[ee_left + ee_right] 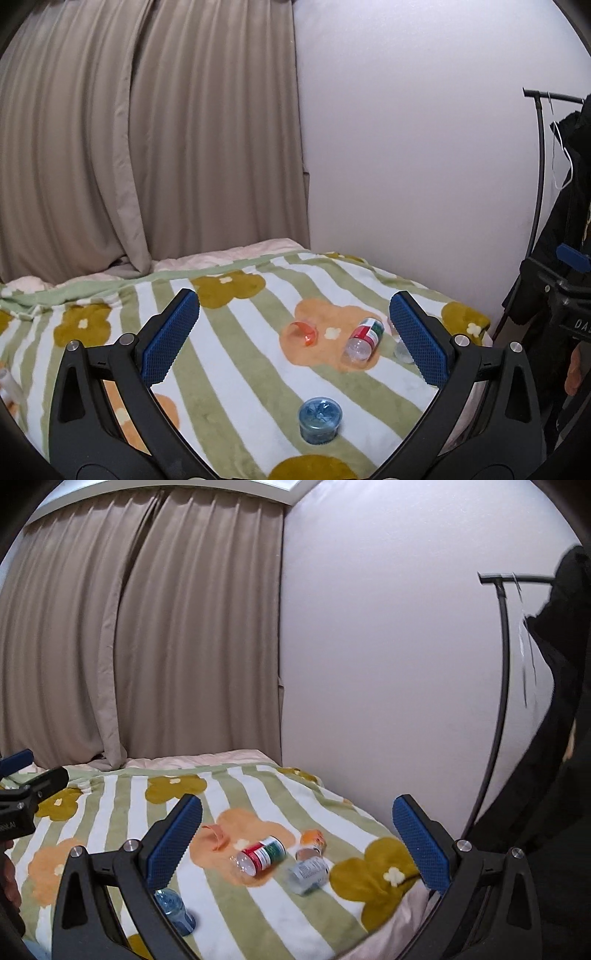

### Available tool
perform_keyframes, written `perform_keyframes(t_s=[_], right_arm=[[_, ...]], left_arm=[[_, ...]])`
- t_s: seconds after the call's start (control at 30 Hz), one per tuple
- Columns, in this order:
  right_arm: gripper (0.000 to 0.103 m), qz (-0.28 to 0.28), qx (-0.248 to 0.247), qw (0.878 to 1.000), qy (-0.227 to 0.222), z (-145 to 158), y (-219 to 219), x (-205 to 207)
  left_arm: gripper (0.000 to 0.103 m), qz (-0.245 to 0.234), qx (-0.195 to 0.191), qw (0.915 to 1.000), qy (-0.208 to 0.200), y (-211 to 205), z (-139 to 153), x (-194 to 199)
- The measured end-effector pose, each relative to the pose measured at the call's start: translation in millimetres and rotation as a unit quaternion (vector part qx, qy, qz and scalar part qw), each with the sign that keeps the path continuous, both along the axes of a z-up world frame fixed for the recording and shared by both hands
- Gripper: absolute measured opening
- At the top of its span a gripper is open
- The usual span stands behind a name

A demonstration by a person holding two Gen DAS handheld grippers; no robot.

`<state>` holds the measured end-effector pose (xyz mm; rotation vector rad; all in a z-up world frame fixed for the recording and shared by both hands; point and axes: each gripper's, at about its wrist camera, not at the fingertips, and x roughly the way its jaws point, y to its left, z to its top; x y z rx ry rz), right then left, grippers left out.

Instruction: Flip cup upside down

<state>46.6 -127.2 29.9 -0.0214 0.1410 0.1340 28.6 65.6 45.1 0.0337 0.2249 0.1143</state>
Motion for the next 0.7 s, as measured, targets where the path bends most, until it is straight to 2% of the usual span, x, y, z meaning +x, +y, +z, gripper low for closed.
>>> perform_keyframes(t_s=[0.2,0.4,0.7], right_arm=[[0.103,-0.015,-0.003,1.000,-0.001,1.7,-11.3,-2.5],[0.103,-0.028,-0.012,1.000,0.003,-0.7,-10.0,0.0],[0.103,-0.026,-0.012,1.000,0.003,-2.1,-12.4,0.2]], left_arm=[[0.103,-0.006,-0.005,0.9998,-0.016,-5.7,1.4,-3.3],[0.103,-0.010,-0.017,0.9997,-0.011,-6.1,2.6,-3.9],[0.103,-0.005,-0.012,0.9997,-0.019,-8.9,2.0,-8.0]])
